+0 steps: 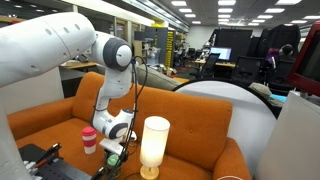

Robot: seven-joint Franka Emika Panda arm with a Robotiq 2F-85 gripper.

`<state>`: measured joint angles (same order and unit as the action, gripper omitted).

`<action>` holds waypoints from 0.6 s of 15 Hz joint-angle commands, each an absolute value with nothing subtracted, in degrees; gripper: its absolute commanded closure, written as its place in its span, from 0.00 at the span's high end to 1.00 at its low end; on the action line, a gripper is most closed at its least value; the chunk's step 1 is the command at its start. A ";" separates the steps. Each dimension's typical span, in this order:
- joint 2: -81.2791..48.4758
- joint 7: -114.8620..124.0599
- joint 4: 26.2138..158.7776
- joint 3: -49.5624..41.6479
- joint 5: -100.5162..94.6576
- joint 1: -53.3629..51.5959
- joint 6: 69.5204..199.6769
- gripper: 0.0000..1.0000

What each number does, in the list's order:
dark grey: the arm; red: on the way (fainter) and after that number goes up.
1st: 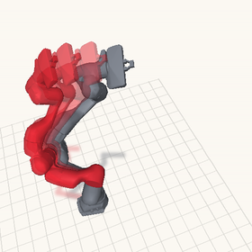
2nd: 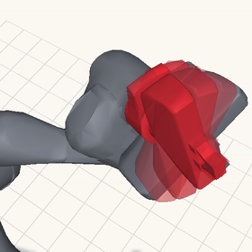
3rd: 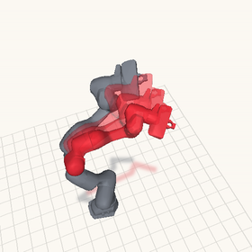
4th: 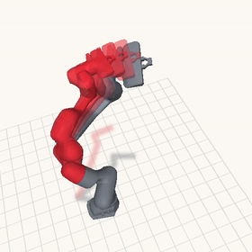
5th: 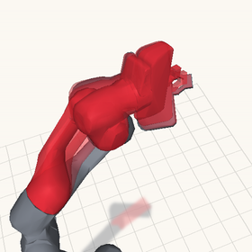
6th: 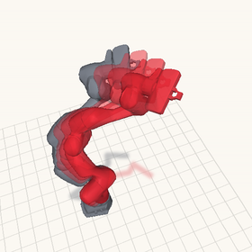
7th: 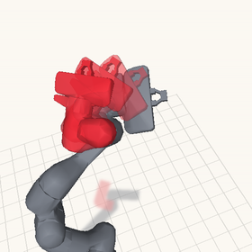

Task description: Place the green lid on the couch

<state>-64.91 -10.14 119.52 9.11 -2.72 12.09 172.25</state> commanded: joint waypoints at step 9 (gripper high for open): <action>-63.24 -10.14 120.79 7.55 -3.41 10.29 173.77 0.71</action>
<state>-64.68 -10.14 119.52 8.60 -2.72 11.35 172.99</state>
